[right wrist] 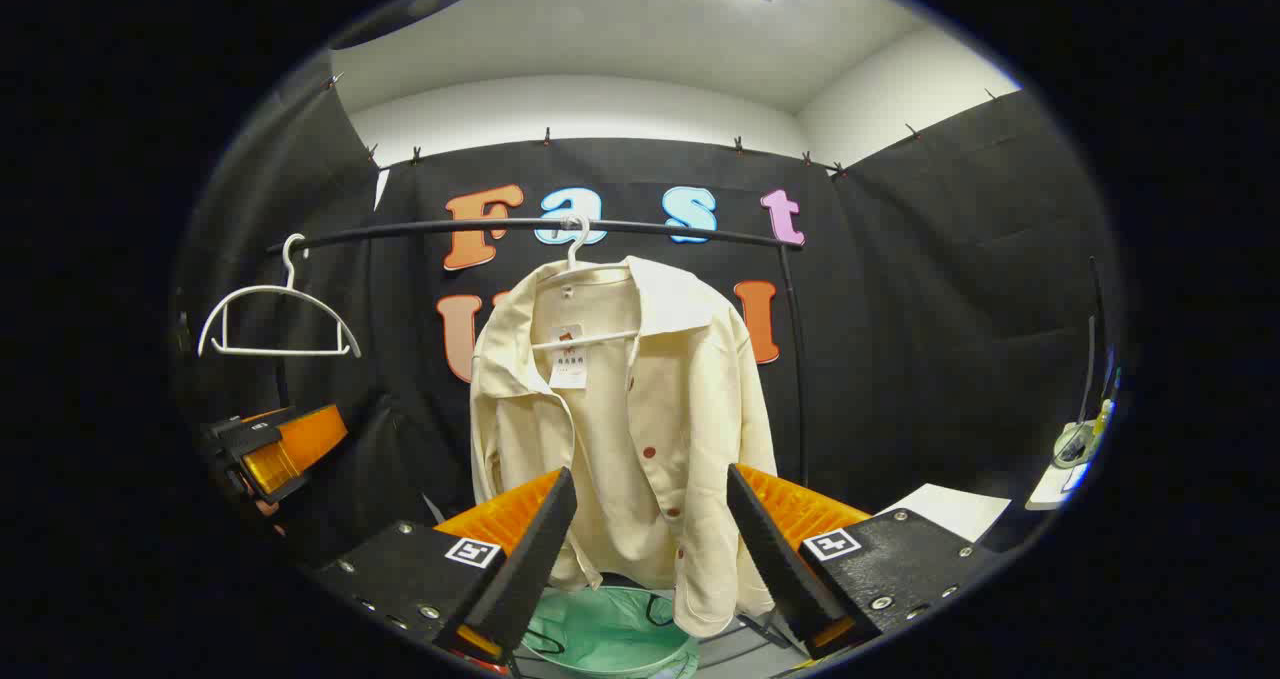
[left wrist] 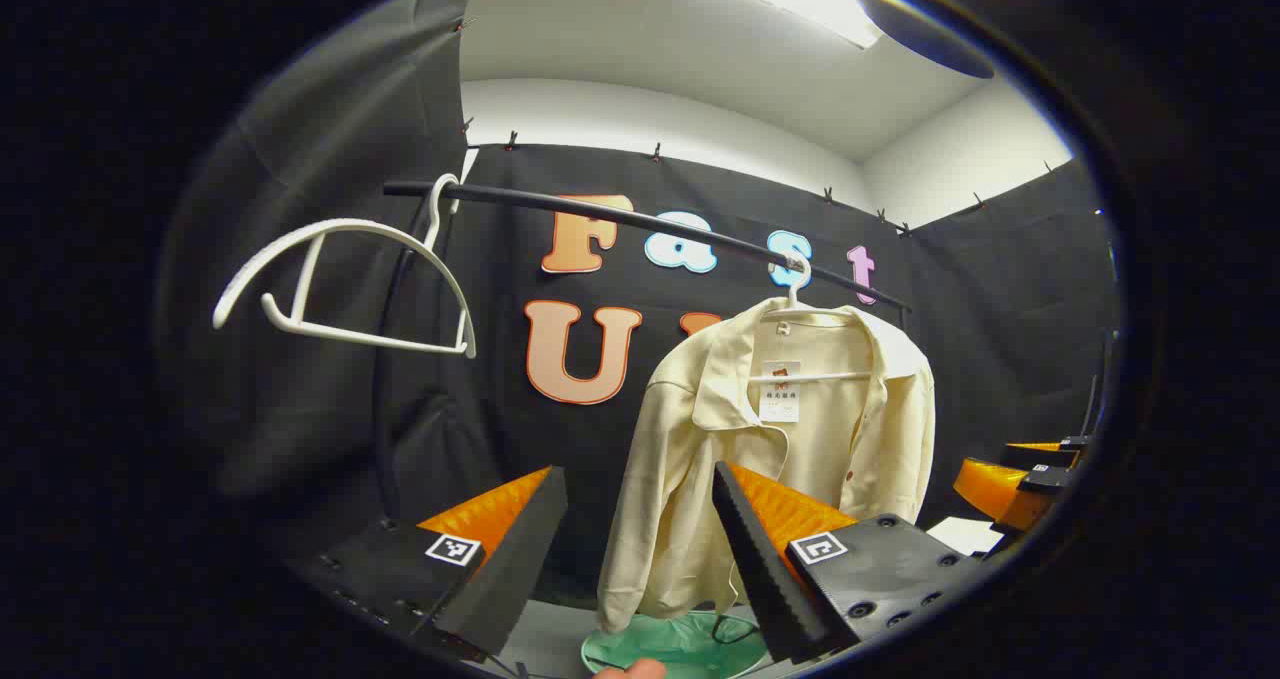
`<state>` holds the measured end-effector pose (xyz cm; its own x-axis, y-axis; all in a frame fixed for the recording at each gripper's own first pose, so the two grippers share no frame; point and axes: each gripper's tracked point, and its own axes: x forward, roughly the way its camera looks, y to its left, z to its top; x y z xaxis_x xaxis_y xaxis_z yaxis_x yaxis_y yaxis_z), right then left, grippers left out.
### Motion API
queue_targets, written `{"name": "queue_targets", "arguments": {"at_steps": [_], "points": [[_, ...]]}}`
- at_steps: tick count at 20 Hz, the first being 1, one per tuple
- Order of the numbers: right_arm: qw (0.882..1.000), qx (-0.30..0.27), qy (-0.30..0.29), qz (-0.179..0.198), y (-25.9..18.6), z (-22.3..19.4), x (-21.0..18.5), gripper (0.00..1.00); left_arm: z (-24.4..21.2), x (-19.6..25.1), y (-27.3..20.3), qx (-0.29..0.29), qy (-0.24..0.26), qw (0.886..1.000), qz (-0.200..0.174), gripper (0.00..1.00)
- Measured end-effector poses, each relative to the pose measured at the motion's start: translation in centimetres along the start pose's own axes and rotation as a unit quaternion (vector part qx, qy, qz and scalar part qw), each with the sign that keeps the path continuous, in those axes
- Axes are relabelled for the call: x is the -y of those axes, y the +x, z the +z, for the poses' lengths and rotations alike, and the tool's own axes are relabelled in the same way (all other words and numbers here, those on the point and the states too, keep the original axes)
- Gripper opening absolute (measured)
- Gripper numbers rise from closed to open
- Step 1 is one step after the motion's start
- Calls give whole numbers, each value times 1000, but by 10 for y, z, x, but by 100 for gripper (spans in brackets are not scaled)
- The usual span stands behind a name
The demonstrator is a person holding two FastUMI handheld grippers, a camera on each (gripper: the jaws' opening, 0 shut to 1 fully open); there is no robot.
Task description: Grasp the clothes on the hanger with both hands and then place them into the laundry hamper below.
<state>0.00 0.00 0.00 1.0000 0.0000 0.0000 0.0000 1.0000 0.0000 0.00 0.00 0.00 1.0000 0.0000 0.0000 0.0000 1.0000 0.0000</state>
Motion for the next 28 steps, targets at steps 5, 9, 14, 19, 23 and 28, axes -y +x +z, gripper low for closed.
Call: {"name": "queue_targets", "arguments": {"at_steps": [5, 9, 14, 19, 23, 28], "points": [[1000, -10, 14, -9, 5, -8, 2, 94, -8, 0, 4, -7, -19, 1000, -15, 100], [1000, 5, 1, -17, 15, 2, 4, 94, -11, 5, 3, -11, -23, 999, -22, 96], [1000, 19, -3, -3, 12, 9, -6, 94, -12, 21, 17, -11, -45, 998, -44, 97], [1000, 15, -14, -4, 12, 3, -5, 94, -20, 22, 21, -17, -57, 997, -41, 100], [1000, 12, -4, -11, 18, 0, 3, 94, -27, 22, 24, -28, -58, 997, -41, 96], [1000, 6, -2, 5, 23, -3, 4, 94, -32, 28, 28, -30, -52, 998, -34, 96]]}}
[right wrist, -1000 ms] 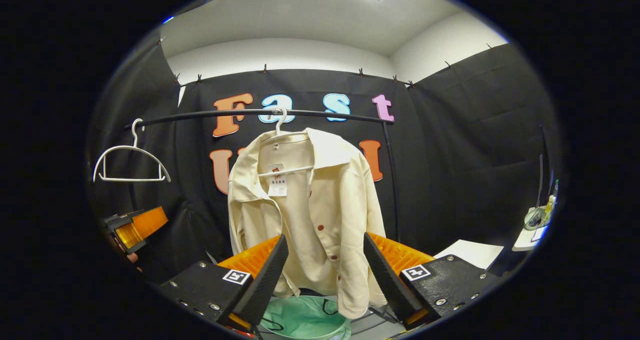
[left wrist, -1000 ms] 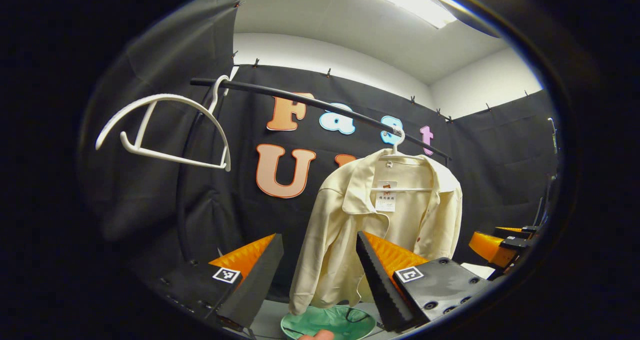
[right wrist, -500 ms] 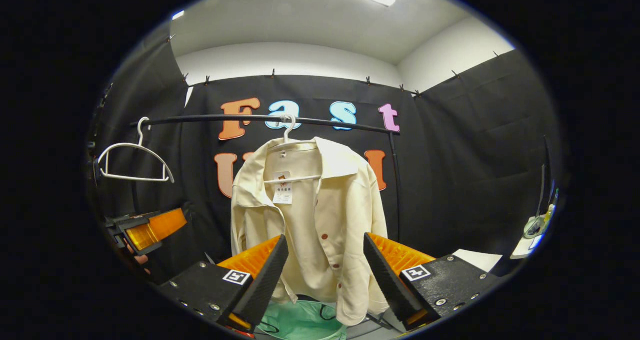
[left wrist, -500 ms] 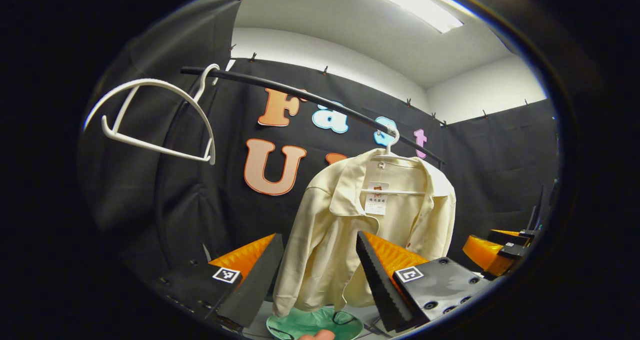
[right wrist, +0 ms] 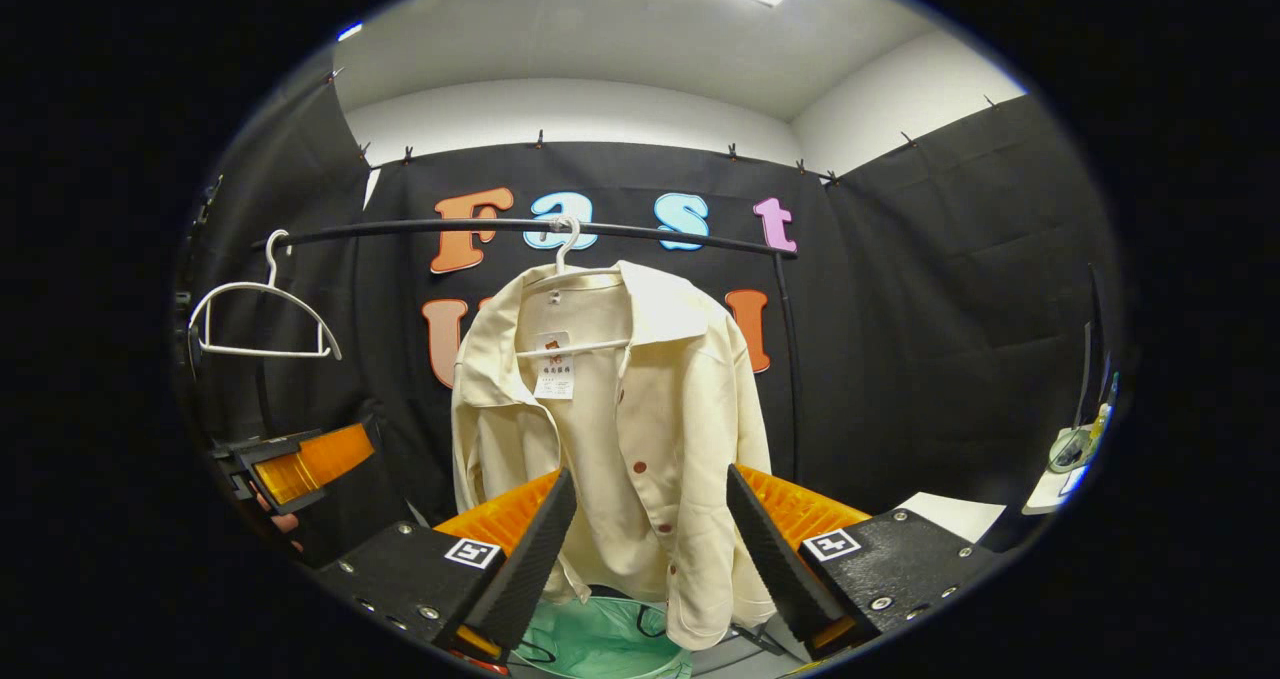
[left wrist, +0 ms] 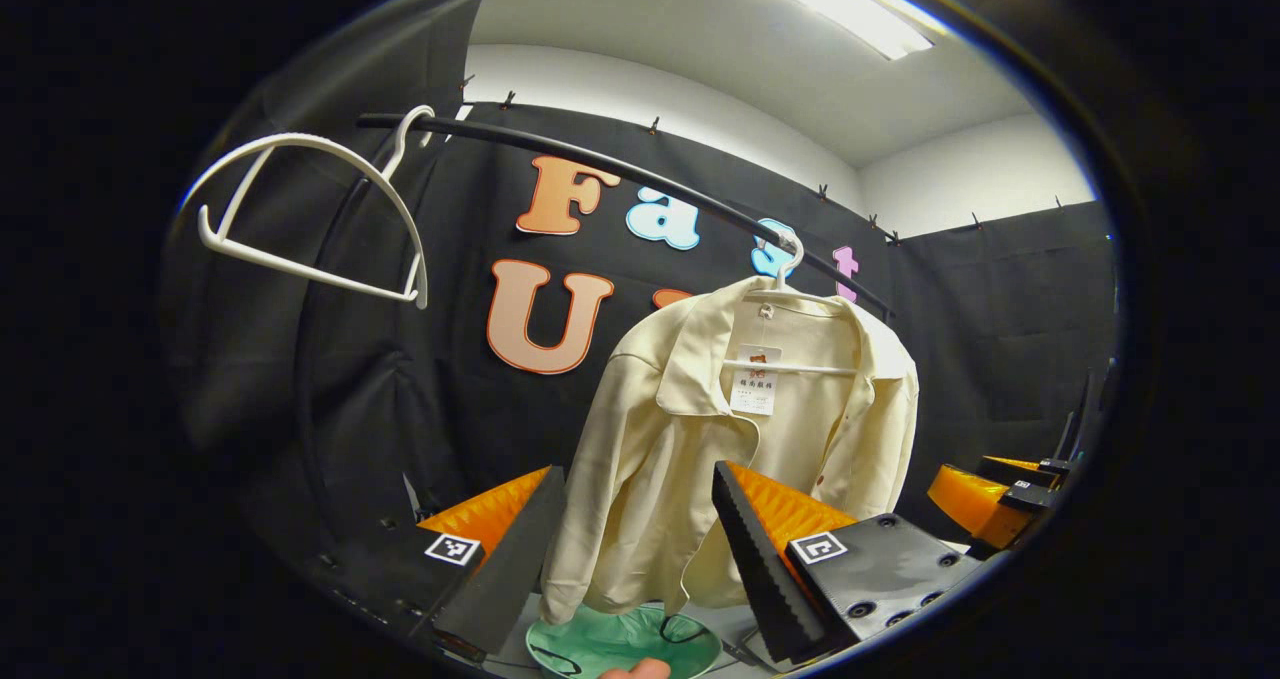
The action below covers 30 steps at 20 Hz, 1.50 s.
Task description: Grasp the clothes on the hanger with both hands and then place them into the laundry hamper below.
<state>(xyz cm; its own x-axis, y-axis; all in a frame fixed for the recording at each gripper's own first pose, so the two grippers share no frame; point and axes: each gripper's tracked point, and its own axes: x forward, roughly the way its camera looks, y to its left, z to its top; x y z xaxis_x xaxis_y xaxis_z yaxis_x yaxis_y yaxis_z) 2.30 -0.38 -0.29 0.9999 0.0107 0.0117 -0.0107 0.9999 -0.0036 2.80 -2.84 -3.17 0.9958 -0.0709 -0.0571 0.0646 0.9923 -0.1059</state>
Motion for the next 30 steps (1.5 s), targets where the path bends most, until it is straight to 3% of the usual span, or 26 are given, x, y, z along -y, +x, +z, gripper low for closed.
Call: {"name": "queue_targets", "arguments": {"at_steps": [3, 11, 12, 17, 19, 22, 27, 30], "points": [[1000, 2, 12, 6, 8, 0, 1, 94, 2, 2, 5, 9, 4, 1000, 3, 96], [999, 0, 11, -34, 47, -7, -5, 94, 7, 5, 36, 16, 22, 999, -47, 100], [999, -2, 10, -31, 57, -9, -9, 94, 8, 4, 38, 19, 22, 998, -50, 96], [999, -11, 6, -33, 131, -13, -16, 94, 7, -5, 48, 24, 18, 998, -56, 100], [998, -18, 6, -55, 163, -15, -8, 94, 7, -12, 50, 26, 15, 998, -50, 96], [993, -15, -13, -113, 192, -13, 15, 94, 7, -21, 51, 29, 12, 999, -40, 100], [985, 4, -34, -172, 191, -6, 52, 93, -2, -31, 58, 22, 6, 999, -27, 96], [972, 23, -41, -231, 173, 5, 91, 91, -13, -26, 65, 7, -6, 999, -35, 96]]}}
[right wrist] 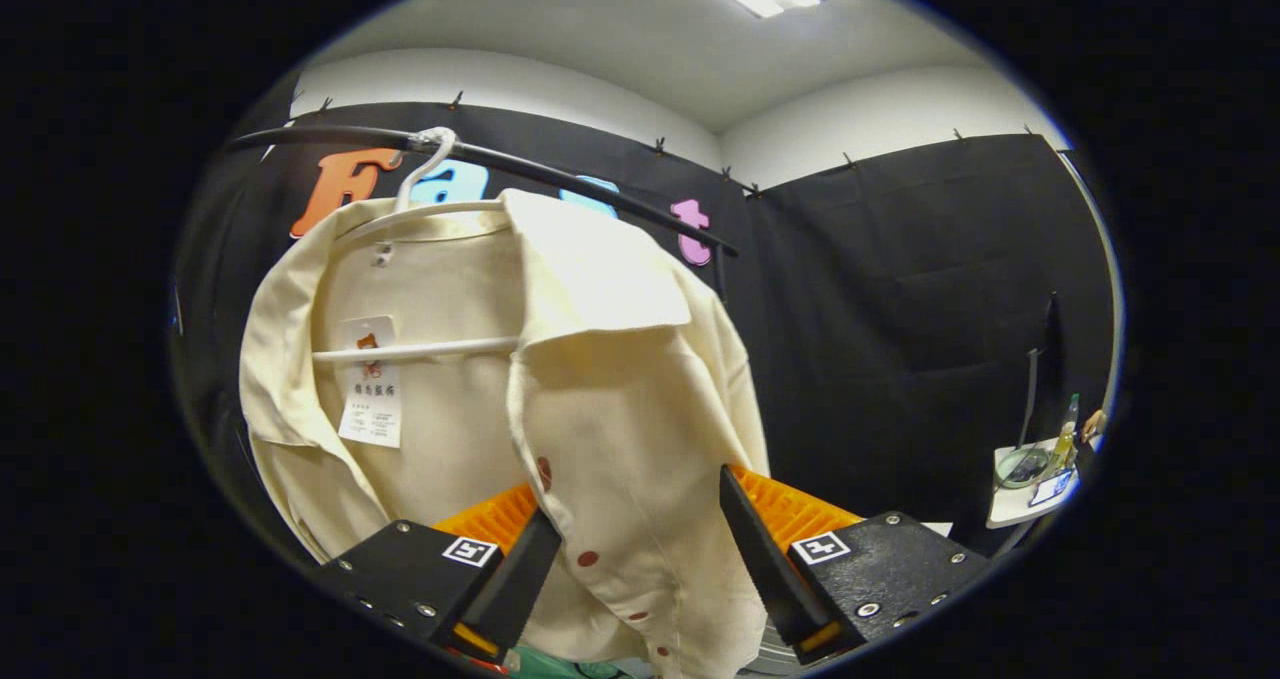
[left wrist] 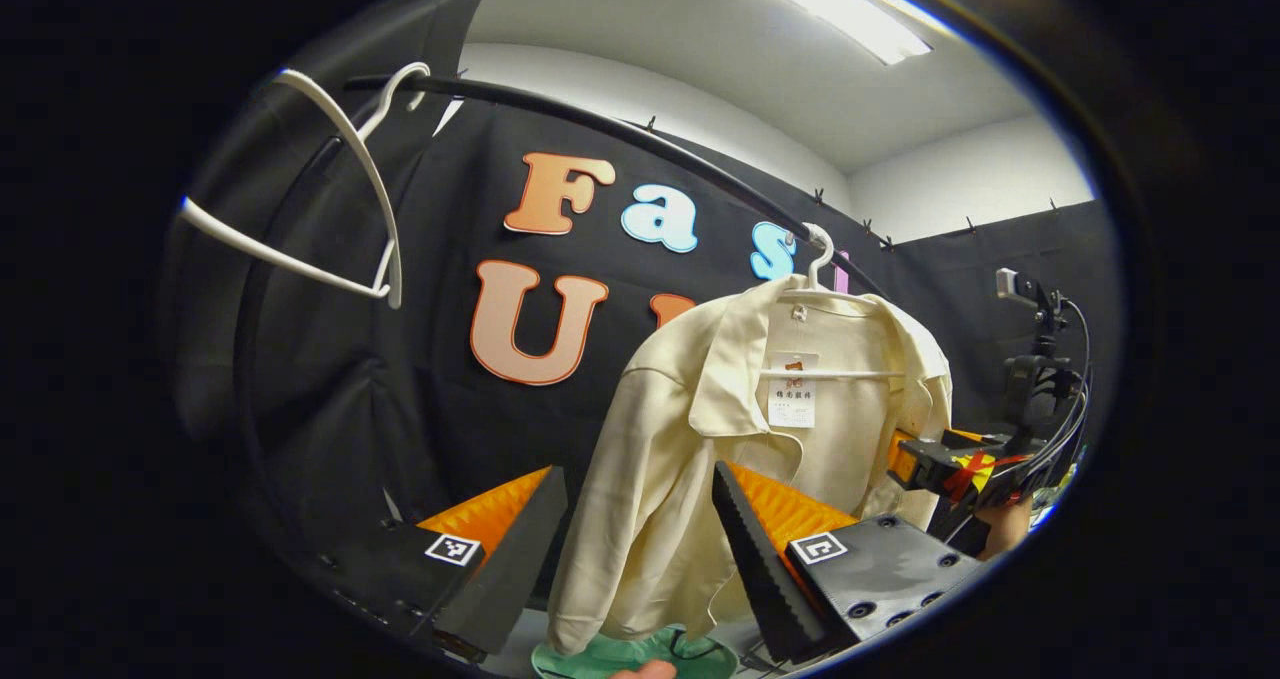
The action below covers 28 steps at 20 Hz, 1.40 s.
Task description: Grasp the clothes on the hanger with both hands and then place them into the laundry hamper below.
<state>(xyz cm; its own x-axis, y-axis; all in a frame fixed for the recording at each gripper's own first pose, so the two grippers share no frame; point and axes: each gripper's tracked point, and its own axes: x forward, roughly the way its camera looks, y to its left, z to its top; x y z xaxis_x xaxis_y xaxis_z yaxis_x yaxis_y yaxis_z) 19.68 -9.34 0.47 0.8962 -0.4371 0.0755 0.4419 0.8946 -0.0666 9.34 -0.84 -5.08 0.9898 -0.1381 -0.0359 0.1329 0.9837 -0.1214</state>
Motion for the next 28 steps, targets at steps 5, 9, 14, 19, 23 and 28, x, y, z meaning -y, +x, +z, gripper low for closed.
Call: {"name": "queue_targets", "arguments": {"at_steps": [5, 9, 14, 19, 23, 28], "points": [[997, -16, 4, 69, 14, -1, -19, 92, -14, 30, 12, -14, -4, 999, -32, 96], [997, -22, -51, 62, 20, -22, -19, 89, -24, 60, 23, -12, -11, 998, -60, 100], [994, -15, -44, 101, 8, -13, -18, 17, -32, 88, 48, 11, -1, 996, -91, 96], [990, -26, -22, 139, -21, 0, -4, 6, -64, 99, 103, 22, 47, 997, -54, 97], [988, -23, -35, 148, -27, 8, 4, 6, -95, 115, 131, 26, 105, 994, -32, 100], [986, -32, -28, 161, -28, 8, 9, 6, -95, 72, 151, 58, 191, 977, 74, 97]]}}
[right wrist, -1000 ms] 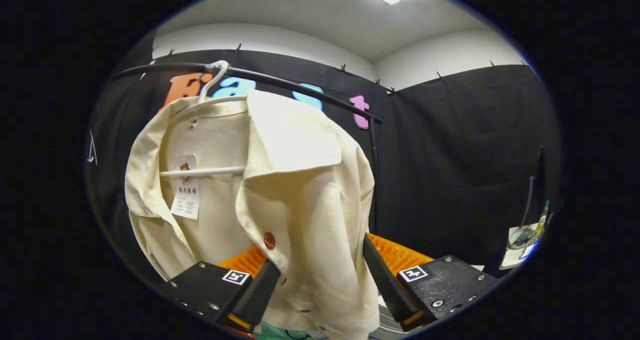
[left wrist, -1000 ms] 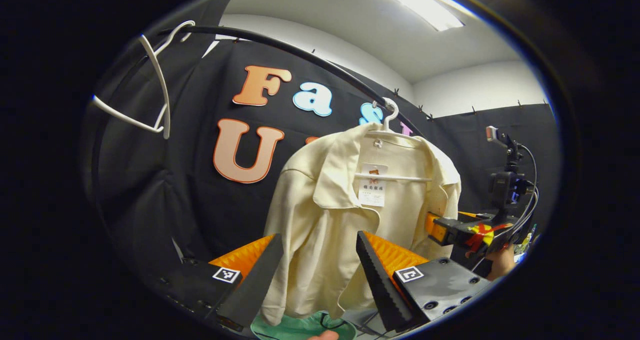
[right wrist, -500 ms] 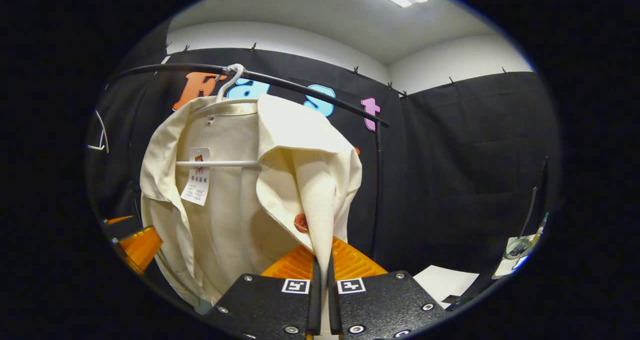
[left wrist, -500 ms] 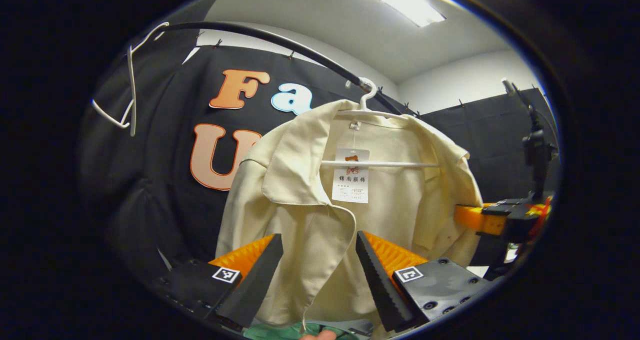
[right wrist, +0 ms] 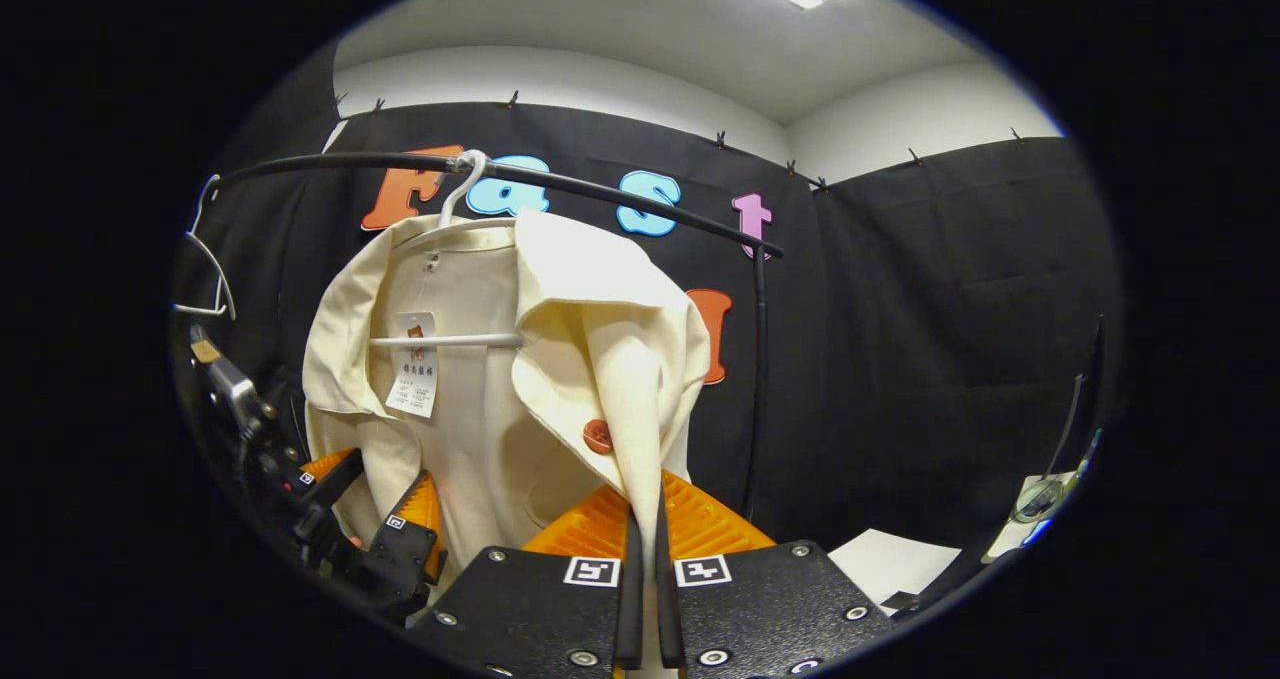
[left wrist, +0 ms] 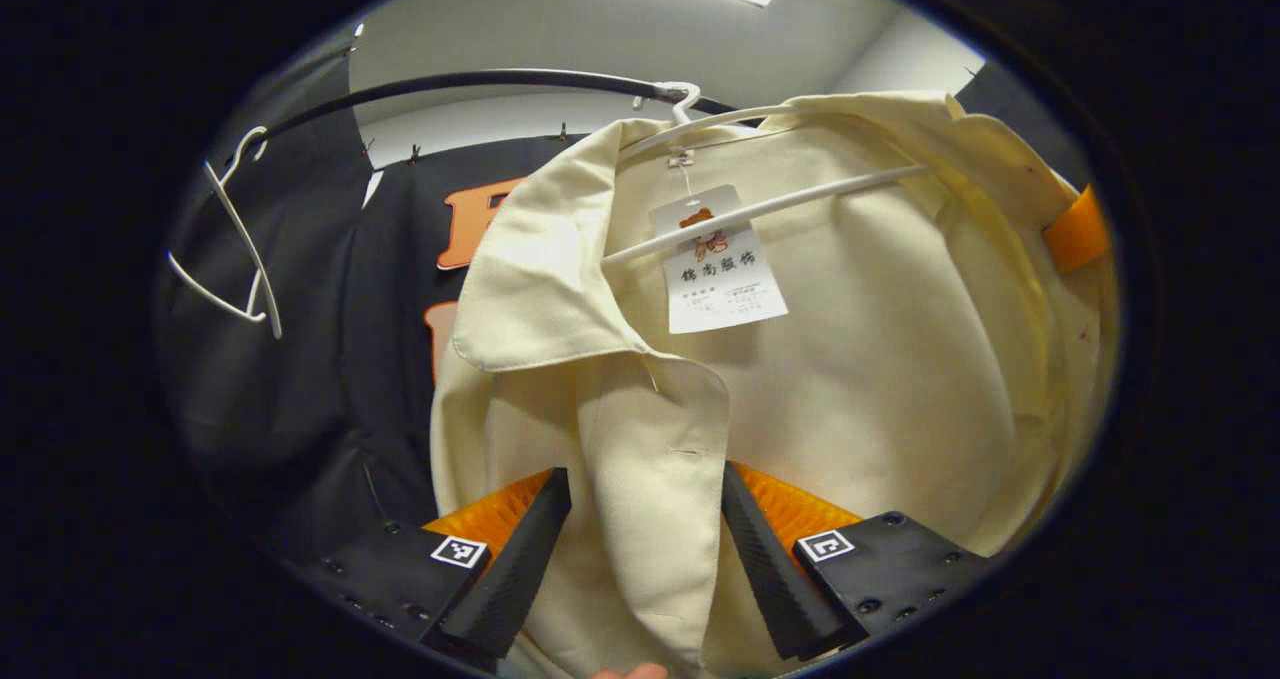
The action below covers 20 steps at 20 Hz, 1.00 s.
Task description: Grasp the clothes on the hanger with both hands and then place them into the laundry hamper below.
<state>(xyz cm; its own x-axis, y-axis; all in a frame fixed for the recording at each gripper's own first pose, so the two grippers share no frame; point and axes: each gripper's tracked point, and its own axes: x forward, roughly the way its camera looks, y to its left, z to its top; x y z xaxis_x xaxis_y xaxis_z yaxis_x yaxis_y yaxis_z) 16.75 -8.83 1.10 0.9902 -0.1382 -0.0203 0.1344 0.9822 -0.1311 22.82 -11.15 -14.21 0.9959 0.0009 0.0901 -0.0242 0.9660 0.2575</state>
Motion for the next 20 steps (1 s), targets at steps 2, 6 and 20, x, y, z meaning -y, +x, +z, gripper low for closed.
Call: {"name": "queue_targets", "arguments": {"at_steps": [2, 6, 20], "points": [[1000, 0, -5, 4, 1, -3, -3, 6, 5, -32, 1, 5, 36, 998, 53, 96], [1000, -3, 1, 20, 3, -5, -12, 6, 12, -87, 4, -4, 101, 986, 129, 82], [997, 72, -1, 20, -27, 33, 5, 6, 101, -174, -22, 59, 244, 951, 180, 10]]}}
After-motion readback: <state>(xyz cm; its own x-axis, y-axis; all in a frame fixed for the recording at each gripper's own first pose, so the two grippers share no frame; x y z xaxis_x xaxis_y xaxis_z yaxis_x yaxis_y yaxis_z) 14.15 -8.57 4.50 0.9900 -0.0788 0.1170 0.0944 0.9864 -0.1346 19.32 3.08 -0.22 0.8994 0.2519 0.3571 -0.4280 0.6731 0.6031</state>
